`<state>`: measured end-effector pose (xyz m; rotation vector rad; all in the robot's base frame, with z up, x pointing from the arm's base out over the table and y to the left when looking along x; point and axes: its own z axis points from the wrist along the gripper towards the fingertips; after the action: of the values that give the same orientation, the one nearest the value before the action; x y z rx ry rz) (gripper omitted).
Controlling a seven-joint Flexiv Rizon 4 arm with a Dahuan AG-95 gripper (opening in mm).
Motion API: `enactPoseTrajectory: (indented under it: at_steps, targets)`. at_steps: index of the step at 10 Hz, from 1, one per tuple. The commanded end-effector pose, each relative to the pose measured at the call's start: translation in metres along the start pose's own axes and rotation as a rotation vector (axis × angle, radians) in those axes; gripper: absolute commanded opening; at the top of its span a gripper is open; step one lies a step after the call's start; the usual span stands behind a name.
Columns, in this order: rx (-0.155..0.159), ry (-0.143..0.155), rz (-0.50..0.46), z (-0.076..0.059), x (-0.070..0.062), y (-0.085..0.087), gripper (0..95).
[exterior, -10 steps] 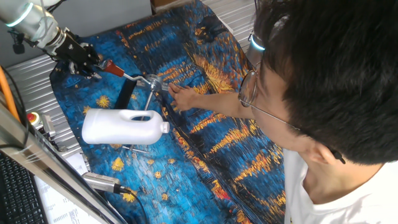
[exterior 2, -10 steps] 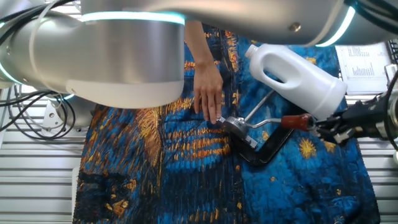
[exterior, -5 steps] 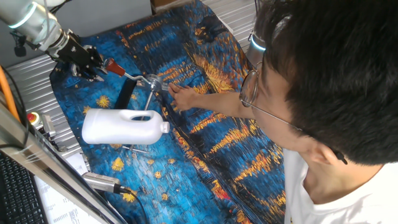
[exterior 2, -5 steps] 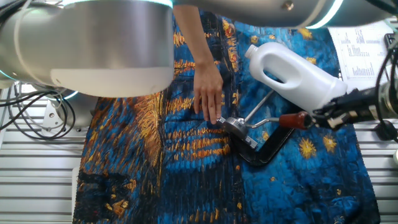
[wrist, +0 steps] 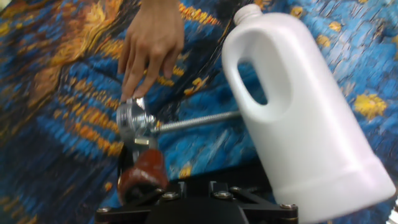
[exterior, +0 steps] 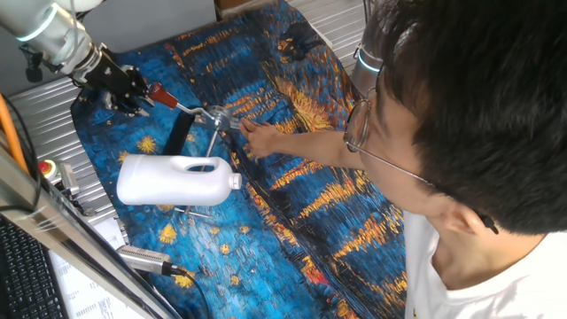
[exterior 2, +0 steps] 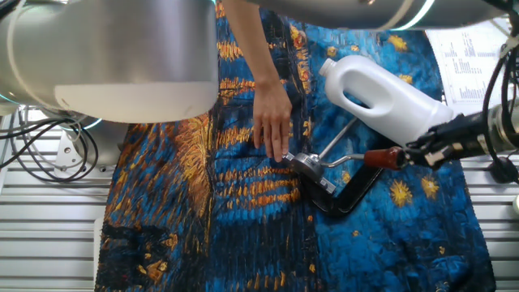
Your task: Pull up the lever
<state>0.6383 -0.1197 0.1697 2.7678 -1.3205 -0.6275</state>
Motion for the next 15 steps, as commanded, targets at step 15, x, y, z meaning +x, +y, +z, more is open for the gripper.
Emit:
enactPoseTrajectory:
  at_steps: [15]
  targets:
    - [-0.027, -0.015, -0.070, 0.0043, 0.0211, 0.0058, 0.0]
